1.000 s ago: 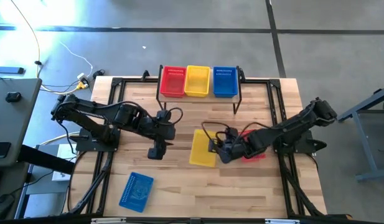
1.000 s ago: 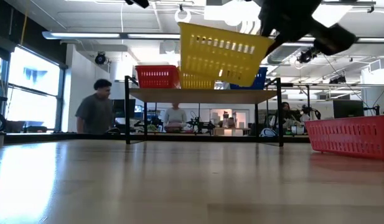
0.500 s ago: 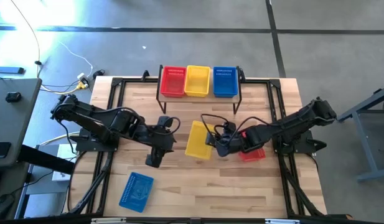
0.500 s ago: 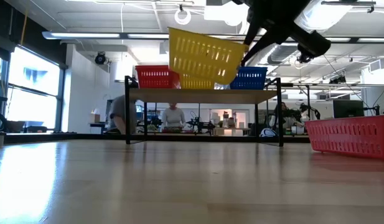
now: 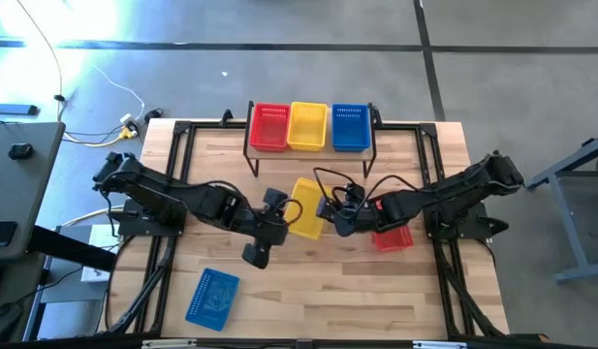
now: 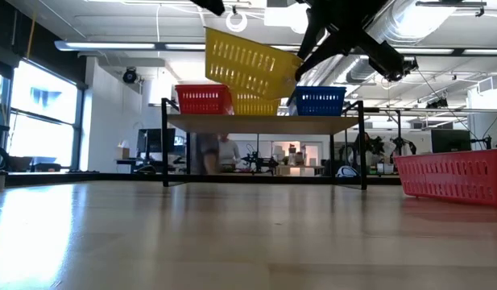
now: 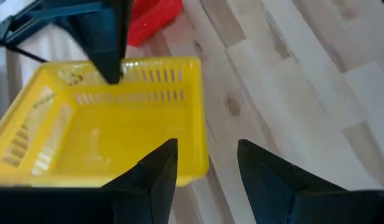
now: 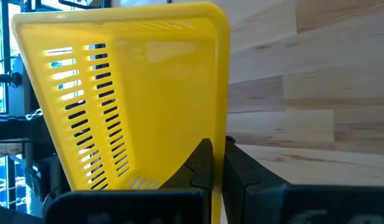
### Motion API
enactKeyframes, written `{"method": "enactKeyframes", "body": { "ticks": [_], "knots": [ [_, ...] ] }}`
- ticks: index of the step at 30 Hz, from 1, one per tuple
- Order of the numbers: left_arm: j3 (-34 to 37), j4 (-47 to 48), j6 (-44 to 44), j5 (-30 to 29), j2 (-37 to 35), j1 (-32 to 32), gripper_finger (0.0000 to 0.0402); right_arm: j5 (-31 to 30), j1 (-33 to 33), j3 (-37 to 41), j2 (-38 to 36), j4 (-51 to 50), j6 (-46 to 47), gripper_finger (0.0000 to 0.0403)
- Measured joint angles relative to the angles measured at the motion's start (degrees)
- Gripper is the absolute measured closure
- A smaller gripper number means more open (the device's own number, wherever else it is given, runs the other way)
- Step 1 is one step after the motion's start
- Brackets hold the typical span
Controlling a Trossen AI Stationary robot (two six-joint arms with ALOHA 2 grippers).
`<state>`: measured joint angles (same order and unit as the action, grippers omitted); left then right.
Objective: Stack baskets on shelf by color
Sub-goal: Stack the yellow bin on the stacked yellow bins on the shelf
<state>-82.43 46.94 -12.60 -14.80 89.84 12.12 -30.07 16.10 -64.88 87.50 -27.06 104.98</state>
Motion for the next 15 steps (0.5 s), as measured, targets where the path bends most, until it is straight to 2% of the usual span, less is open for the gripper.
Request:
{"method": "enactKeyframes", "body": {
  "ticks": [7,15],
  "knots": [
    [0.00,-0.52,-0.83,-4.35,4.35,0.00,0.0245,0.29,0.00,0.00,0.00,0.39,-0.04,0.0403],
    [0.00,-0.46,-2.63,-5.82,8.26,0.00,0.0245,0.27,0.04,0.00,0.00,1.68,-1.11,0.0403]
  ]
}}
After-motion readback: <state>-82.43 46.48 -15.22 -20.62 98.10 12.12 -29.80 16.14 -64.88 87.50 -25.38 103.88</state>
